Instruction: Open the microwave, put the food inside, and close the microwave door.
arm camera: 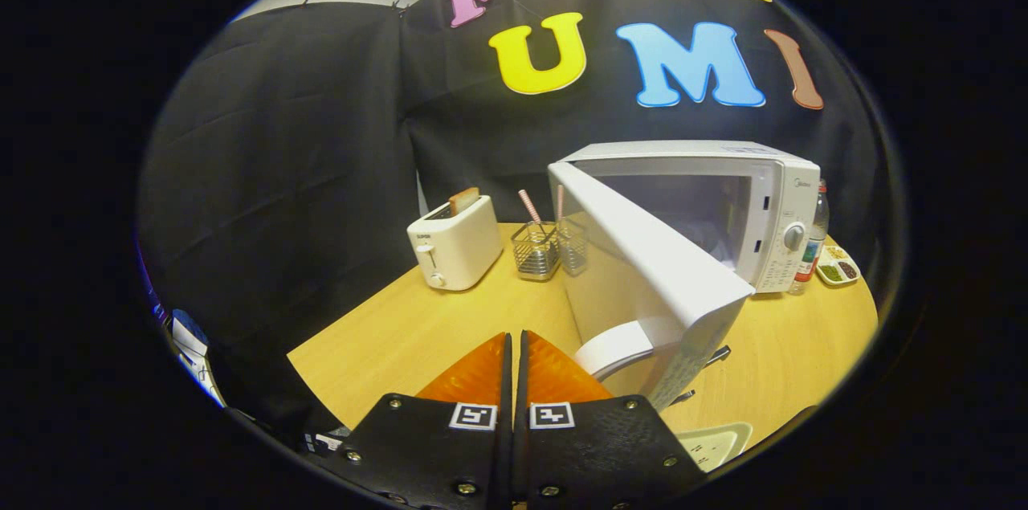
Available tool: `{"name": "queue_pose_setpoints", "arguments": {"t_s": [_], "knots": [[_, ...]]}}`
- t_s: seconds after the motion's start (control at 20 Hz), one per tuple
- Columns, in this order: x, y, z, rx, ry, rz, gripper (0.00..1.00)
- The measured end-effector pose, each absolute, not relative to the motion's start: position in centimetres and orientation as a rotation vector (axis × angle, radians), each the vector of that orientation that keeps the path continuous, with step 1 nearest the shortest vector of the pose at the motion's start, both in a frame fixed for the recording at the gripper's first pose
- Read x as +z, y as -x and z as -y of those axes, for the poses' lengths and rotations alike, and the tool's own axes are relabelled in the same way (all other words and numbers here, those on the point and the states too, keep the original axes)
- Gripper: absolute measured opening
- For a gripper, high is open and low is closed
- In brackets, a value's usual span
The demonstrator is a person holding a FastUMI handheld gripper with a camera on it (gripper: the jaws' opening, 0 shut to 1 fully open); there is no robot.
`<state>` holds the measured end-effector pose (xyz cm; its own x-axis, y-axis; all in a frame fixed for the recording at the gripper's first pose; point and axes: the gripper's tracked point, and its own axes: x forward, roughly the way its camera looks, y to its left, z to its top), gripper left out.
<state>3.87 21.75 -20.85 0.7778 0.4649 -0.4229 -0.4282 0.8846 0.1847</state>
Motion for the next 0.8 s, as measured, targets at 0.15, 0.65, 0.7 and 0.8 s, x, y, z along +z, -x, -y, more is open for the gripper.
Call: {"name": "queue_pose_setpoints", "arguments": {"t_s": [0.15,0.65,0.7,0.8], "knots": [[-20.7,-5.5,-19.2,0.439,-0.089,-0.475,0.01],[-20.4,-10.7,-13.9,0.344,-0.099,-0.463,0.01],[-20.4,-11.2,-13.4,0.335,-0.101,-0.462,0.01],[-20.5,-12.4,-12.3,0.313,-0.104,-0.458,0.01]]}}
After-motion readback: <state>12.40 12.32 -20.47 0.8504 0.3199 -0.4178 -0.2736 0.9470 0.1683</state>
